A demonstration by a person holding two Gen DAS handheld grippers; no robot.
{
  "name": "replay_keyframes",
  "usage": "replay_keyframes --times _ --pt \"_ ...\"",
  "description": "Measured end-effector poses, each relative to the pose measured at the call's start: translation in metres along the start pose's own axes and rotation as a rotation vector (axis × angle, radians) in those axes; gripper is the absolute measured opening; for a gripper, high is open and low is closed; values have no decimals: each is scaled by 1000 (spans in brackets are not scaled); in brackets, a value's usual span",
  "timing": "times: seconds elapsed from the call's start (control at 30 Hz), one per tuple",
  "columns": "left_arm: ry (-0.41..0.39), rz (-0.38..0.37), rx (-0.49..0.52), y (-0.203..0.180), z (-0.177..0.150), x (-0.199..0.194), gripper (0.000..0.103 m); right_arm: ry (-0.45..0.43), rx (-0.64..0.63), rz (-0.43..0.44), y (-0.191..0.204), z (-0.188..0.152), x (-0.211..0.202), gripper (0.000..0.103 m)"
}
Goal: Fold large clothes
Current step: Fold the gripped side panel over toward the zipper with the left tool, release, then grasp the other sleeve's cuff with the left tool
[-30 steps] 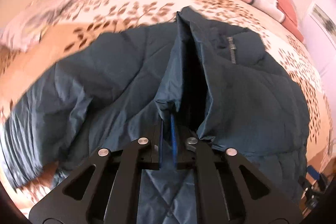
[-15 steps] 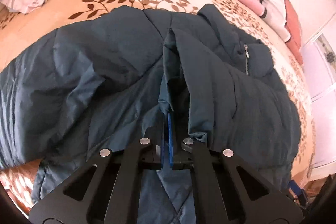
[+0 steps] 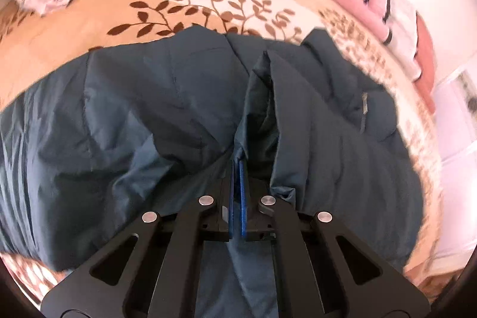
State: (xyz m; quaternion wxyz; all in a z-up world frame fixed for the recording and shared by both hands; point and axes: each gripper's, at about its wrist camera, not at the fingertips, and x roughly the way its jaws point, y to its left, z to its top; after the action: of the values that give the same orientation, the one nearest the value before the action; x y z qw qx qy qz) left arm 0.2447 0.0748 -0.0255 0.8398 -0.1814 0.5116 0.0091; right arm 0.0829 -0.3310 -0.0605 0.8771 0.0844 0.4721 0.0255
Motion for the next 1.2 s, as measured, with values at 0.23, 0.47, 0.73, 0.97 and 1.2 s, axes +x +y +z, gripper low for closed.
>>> replay_keyframes --times 0.23,0.47,0.73,0.97,1.2 --pt "-3 30 15 -3 3 3 8 -103 40 8 -11 25 -5 64" --pt "-18 20 -18 10 0 -10 40 -50 180 -86 -50 62 38 58" --pt "-94 76 33 10 -14 -42 41 23 127 -215 -57 54 59 64" --pt "-197 -55 135 -25 -33 -84 41 -25 123 -210 -48 48 38 64" --pt "-55 23 290 -64 -43 -31 29 -38 68 -212 -36 46 33 60"
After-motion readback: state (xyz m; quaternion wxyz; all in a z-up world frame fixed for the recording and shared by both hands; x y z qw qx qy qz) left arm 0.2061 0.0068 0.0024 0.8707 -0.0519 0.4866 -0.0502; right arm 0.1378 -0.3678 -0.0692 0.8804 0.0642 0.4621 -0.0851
